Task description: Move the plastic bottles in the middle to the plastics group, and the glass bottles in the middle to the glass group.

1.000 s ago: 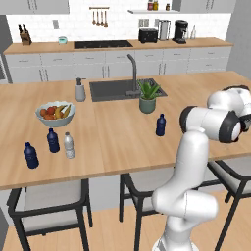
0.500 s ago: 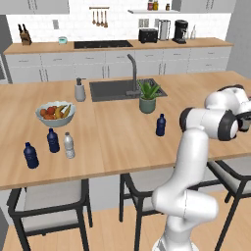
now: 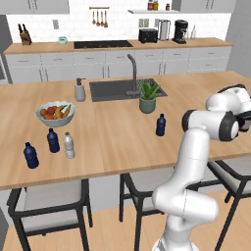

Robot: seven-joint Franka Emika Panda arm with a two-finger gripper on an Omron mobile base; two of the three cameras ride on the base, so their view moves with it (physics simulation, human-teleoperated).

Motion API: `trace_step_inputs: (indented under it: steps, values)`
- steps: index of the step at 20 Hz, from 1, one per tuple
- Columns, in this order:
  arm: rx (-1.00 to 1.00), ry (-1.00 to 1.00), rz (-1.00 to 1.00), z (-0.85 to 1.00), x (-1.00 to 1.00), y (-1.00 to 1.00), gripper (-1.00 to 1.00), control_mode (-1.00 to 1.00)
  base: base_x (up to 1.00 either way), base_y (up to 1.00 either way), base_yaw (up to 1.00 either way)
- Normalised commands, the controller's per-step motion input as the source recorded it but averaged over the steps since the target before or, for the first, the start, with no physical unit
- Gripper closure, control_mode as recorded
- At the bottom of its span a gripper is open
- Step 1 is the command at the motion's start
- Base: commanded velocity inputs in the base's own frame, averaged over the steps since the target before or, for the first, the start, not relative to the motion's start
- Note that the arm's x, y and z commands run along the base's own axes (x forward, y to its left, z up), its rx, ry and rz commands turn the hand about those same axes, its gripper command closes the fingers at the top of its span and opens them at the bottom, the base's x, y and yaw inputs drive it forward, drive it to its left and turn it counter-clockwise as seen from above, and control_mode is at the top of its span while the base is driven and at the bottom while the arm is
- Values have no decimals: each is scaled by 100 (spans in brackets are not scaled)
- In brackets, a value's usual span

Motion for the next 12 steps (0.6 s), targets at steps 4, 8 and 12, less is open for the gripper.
trace_step_inputs:
  steps: [4,8,12]
  values:
    - [0,0,0,-32,5,0,100,-100,0,0,0]
    - [0,0,0,-44,8,0,100,-100,0,0,0]
    - [-1,0,0,-8,0,6,100,-100,0,0,0]
